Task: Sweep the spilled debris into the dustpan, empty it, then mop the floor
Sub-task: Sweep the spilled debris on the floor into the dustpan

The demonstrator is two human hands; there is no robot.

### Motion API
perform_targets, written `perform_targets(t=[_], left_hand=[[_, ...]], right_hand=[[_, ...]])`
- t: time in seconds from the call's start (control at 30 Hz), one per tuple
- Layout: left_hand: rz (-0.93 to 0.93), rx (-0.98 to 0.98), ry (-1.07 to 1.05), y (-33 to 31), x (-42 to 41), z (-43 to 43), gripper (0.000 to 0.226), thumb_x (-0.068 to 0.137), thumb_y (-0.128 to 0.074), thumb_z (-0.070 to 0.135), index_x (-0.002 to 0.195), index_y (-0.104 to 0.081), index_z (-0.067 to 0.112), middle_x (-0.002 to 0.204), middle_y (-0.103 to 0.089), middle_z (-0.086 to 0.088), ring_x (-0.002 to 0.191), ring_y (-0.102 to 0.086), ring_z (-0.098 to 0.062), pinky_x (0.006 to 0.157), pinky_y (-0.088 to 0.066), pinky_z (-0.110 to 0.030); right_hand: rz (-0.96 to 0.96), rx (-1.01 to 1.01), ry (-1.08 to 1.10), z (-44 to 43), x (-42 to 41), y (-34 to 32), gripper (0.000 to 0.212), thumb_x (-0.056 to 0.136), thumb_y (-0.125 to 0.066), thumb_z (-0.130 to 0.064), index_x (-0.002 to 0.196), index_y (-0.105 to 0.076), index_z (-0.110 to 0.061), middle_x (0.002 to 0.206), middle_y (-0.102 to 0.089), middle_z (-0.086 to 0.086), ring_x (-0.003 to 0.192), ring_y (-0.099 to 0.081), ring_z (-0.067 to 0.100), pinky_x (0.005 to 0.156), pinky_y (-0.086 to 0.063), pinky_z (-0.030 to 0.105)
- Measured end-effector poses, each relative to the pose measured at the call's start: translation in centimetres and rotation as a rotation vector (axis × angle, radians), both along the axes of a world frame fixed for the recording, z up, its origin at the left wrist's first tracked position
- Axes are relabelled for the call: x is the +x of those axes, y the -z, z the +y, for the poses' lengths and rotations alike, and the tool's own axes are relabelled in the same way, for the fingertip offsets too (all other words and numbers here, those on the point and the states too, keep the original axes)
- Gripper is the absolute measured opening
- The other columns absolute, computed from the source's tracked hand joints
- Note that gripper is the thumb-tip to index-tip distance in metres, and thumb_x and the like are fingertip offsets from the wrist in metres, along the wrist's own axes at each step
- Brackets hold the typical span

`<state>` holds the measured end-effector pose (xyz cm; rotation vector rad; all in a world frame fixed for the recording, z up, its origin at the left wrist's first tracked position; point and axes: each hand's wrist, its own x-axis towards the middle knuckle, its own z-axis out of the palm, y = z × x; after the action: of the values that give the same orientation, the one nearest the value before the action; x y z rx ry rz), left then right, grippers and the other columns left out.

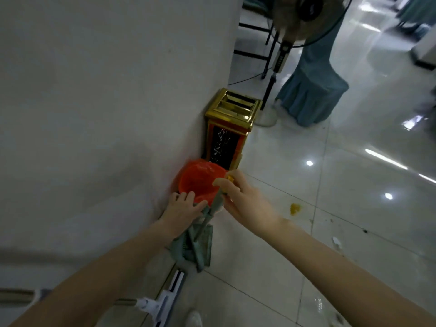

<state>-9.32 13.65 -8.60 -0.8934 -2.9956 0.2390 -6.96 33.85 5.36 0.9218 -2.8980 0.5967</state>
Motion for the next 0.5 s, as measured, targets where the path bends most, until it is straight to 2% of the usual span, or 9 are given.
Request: perform_targets(t=[0.13,0.2,0.27,0.37,0.4,0.47,0.5], left_hand=[[-0.051,-0.003,0.100,-2.7,1.2,6.3,0.050,0.079,-0.071,0.042,0.115,-0.041,0.024,0.089,-0.058,-0.009,0.067,-0.058,-0.026,0.052,-0.047,-0.036],[-0.062,-0.008,0.169,-3.8,2.0,10.0,0.054,0.077,-0.075,0.036,0.117,-0.041,0.022,0.090,-0.056,-0.009,0.065,-0.059,-0.024,0.043,-0.043,-0.031],[-0.067,-0.027,0.247,-4.7,3.4,14.0,0.052,0.081,-0.072,0.028,0.121,-0.041,0.019,0.096,-0.055,-0.009,0.071,-0.061,-0.023,0.044,-0.046,-0.027],[-0.079,0.000,0.343,-4.8,5.4,20.2,0.061,0.068,-0.084,0.025,0.112,-0.043,0.016,0.082,-0.055,-0.006,0.058,-0.056,-0.018,0.039,-0.042,-0.024],[-0.124,0.018,0.356,-4.1,5.7,22.1,0.060,0.072,-0.081,0.024,0.116,-0.041,0.016,0.086,-0.056,-0.008,0.062,-0.056,-0.019,0.044,-0.044,-0.026],[-0.183,0.066,0.365,-2.5,6.3,25.5,0.050,0.092,-0.054,0.016,0.137,-0.032,0.019,0.112,-0.055,-0.012,0.083,-0.055,-0.029,0.066,-0.052,-0.038],[-0.196,0.034,0.391,-1.2,6.5,26.9,0.053,0.094,-0.045,0.013,0.142,-0.026,0.022,0.119,-0.051,-0.012,0.085,-0.053,-0.029,0.071,-0.052,-0.041]], right_hand=[[0.054,-0.011,0.132,6.0,3.7,-2.1,0.033,0.095,-0.046,-0.029,0.127,-0.042,-0.020,0.122,-0.043,0.008,0.071,-0.060,0.020,0.060,-0.057,0.032],[0.062,-0.024,0.179,9.4,5.8,-3.3,0.038,0.093,-0.039,-0.036,0.125,-0.048,-0.017,0.120,-0.046,0.008,0.074,-0.063,0.019,0.063,-0.059,0.030],[0.058,-0.039,0.268,12.7,7.9,-3.9,0.039,0.091,-0.042,-0.033,0.124,-0.052,-0.016,0.118,-0.046,0.005,0.078,-0.063,0.018,0.068,-0.059,0.029],[0.080,-0.057,0.409,17.7,11.0,-4.0,0.035,0.094,-0.043,-0.028,0.124,-0.054,-0.014,0.119,-0.046,0.004,0.078,-0.060,0.017,0.069,-0.058,0.034],[0.085,-0.046,0.447,19.2,11.9,-3.8,0.032,0.095,-0.046,-0.025,0.123,-0.054,-0.013,0.119,-0.047,0.004,0.078,-0.059,0.016,0.070,-0.058,0.034],[0.110,-0.024,0.483,22.0,13.6,-3.4,0.027,0.095,-0.055,-0.015,0.121,-0.056,-0.010,0.117,-0.048,0.007,0.075,-0.058,0.015,0.068,-0.058,0.033],[0.117,-0.015,0.484,23.2,14.4,-3.2,0.027,0.092,-0.060,-0.010,0.119,-0.056,-0.009,0.116,-0.048,0.007,0.075,-0.056,0.011,0.067,-0.058,0.032]])
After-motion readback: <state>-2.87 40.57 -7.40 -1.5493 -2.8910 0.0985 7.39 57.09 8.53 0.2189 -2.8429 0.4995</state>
